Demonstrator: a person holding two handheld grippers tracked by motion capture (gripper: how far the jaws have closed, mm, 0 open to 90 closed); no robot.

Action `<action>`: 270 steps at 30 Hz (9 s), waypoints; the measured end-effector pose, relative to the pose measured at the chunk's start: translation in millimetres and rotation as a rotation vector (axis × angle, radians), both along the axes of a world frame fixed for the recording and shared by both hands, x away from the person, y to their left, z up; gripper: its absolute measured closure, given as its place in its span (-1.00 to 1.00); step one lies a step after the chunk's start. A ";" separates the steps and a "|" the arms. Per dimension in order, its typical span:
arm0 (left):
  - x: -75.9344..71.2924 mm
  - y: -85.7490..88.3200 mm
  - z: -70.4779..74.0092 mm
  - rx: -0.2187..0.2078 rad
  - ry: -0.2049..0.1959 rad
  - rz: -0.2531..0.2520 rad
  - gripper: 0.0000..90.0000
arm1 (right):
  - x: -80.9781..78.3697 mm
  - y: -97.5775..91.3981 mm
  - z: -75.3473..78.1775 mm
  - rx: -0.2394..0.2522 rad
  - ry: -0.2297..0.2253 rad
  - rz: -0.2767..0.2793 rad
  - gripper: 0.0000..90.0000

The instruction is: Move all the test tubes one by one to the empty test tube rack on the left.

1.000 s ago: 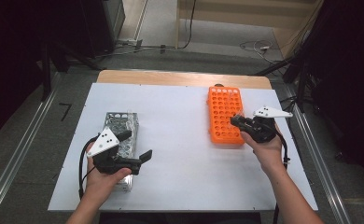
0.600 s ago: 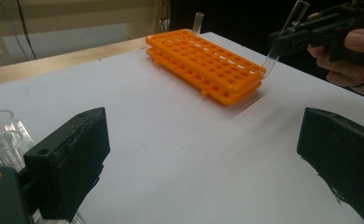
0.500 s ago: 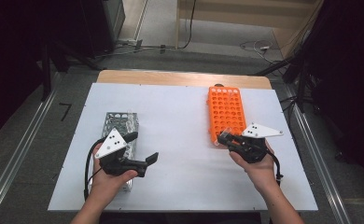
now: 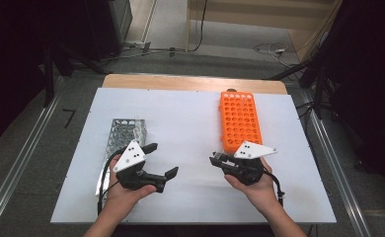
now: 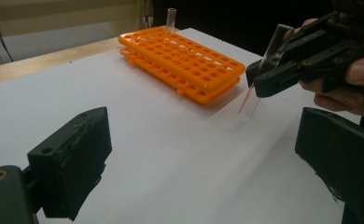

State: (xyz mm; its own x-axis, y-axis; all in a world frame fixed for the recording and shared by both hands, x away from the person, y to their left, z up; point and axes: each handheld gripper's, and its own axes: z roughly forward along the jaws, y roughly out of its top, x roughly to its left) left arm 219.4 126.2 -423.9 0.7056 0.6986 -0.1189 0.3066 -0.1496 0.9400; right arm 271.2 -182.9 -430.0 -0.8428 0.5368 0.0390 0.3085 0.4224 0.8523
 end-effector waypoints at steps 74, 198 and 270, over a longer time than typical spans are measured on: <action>-7.2 -36.8 11.1 0.015 -0.085 -0.111 0.69 | -27.8 44.4 -0.7 0.011 0.000 0.162 -0.37; 28.6 49.1 1.6 0.038 0.044 0.236 -0.91 | 31.1 -42.2 -2.3 0.099 0.010 -0.066 -1.00; 14.4 32.5 -2.8 -0.027 0.028 0.121 -1.00 | 211.6 -55.5 -16.5 -0.095 0.167 -0.433 0.23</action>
State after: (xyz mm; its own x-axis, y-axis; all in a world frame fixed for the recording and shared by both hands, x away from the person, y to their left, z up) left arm 233.8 158.6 -426.8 0.6123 0.7748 -0.1575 0.3471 -0.0844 0.9340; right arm 482.7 -238.4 -446.5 -0.5268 0.8454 0.0886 0.6033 0.2985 0.7395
